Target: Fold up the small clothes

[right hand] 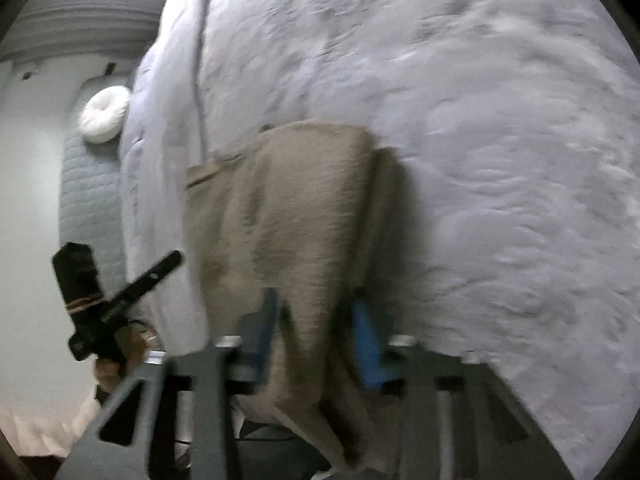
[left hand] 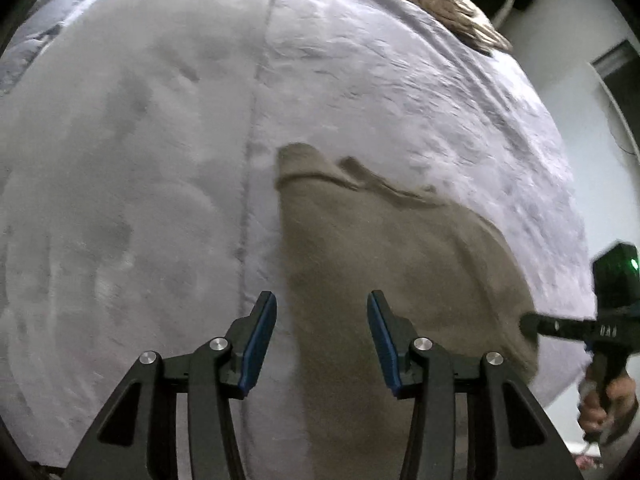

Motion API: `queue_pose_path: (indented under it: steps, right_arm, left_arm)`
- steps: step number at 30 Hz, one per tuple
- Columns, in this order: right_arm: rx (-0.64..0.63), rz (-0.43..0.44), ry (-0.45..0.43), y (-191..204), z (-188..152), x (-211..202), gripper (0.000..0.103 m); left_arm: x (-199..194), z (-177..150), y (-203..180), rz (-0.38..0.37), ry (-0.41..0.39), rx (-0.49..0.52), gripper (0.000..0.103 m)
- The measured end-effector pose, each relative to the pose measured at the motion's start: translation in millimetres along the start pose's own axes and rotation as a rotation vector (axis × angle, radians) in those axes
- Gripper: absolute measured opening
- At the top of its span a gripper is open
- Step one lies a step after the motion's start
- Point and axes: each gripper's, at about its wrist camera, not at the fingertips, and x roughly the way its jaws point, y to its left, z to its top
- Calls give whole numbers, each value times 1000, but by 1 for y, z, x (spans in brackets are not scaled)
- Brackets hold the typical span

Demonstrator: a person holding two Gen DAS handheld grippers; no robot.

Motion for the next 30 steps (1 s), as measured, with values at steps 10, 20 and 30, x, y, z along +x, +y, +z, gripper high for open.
queue_pose_path:
  steps: [10,20,30]
  right_arm:
    - [-130,-357,-35,0,-16,8,27]
    - [58,-116,-17,-1,-54,-20,54]
    - [-8,-370,34,14,-72,14,50]
  left_arm:
    - [47,1,-27,218,24,124,50]
    - [36,-2,-32,251,55,107,51]
    - [28,-19,-32,268,116,77,51]
